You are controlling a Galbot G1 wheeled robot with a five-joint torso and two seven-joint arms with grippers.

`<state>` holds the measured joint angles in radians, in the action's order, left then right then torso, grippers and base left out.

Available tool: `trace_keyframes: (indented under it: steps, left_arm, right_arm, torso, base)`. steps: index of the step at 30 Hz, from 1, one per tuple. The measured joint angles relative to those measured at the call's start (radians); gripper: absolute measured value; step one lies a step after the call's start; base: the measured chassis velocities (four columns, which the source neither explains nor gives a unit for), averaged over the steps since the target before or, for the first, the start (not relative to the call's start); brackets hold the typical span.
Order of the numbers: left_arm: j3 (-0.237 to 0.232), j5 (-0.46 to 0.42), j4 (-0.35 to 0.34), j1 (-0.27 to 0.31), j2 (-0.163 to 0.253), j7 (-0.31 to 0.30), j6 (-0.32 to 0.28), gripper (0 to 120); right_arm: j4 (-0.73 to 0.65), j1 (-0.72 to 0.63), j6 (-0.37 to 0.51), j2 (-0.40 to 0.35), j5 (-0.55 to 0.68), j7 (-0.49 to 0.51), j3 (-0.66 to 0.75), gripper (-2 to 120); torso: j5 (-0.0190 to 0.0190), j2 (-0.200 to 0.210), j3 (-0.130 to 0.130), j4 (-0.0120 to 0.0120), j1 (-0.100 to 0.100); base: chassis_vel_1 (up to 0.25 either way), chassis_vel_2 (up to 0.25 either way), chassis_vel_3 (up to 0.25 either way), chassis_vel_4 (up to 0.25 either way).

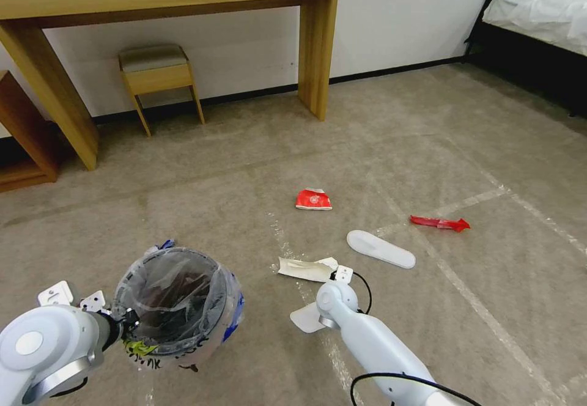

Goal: Pick up the trash bin and place the garbage on the floor into it.

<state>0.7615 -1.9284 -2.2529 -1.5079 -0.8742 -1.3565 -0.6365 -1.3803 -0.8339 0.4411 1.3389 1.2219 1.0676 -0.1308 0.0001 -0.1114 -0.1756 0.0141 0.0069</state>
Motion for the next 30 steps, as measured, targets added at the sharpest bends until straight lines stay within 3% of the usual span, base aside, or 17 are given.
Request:
trace_keyframes:
  steps: [8,10,11,13,17,19,27,30]
  left_arm:
    - [0.001,-0.007,0.000,0.003,0.004,-0.004,0.001,0]
    - [0.001,-0.012,0.003,0.010,0.004,-0.005,0.001,0]
    - [0.001,-0.012,0.003,0.010,0.004,-0.005,0.001,0]
    - [-0.002,-0.017,0.003,0.013,0.004,-0.004,0.001,0]
    - [-0.004,-0.018,0.005,0.015,0.004,-0.004,0.001,0]
    - [-0.008,-0.017,0.010,0.019,0.004,-0.005,0.001,0]
    - [-0.013,-0.017,0.017,0.027,0.004,-0.005,0.001,0]
    - [-0.016,-0.014,0.023,0.029,-0.002,-0.003,0.000,0]
  right_arm:
    - [-0.161,-0.023,0.000,-0.108,0.080,0.042,0.018,1]
    - [-0.252,-0.038,0.001,-0.194,0.105,0.039,0.045,1]
    - [-0.252,-0.038,0.001,-0.194,0.105,0.039,0.045,1]
    - [-0.360,-0.058,0.003,-0.293,0.128,0.030,0.094,1]
    - [-0.457,-0.074,0.008,-0.373,0.153,0.023,0.153,1]
    - [-0.550,-0.091,0.020,-0.455,0.175,0.010,0.232,1]
    - [-0.643,-0.099,0.030,-0.554,0.199,0.006,0.301,1]
    - [-0.706,-0.092,0.024,-0.641,0.209,-0.019,0.344,1]
  torso:
    - [0.0002,0.000,0.000,-0.0001,0.000]
    - [0.0002,0.000,0.000,0.0000,0.000]
    - [0.0002,0.000,0.000,0.0000,0.000]
    - [0.0001,0.000,0.000,0.0005,0.000]
    - [0.0000,0.000,0.000,0.0003,0.000]
    - [-0.0002,0.000,0.000,0.0001,0.000]
    - [-0.0001,0.000,0.000,0.0002,0.000]
    - [0.0003,0.000,0.000,0.0003,0.000]
  base:
    - [0.000,0.000,0.000,0.000]
    - [0.000,0.000,0.000,0.000]
    - [0.000,0.000,0.000,0.000]
    - [0.000,0.000,0.000,0.000]
    - [0.000,0.000,0.000,0.000]
    - [0.000,0.000,0.000,0.000]
    - [0.000,0.000,0.000,0.000]
    - [0.000,0.000,0.000,0.000]
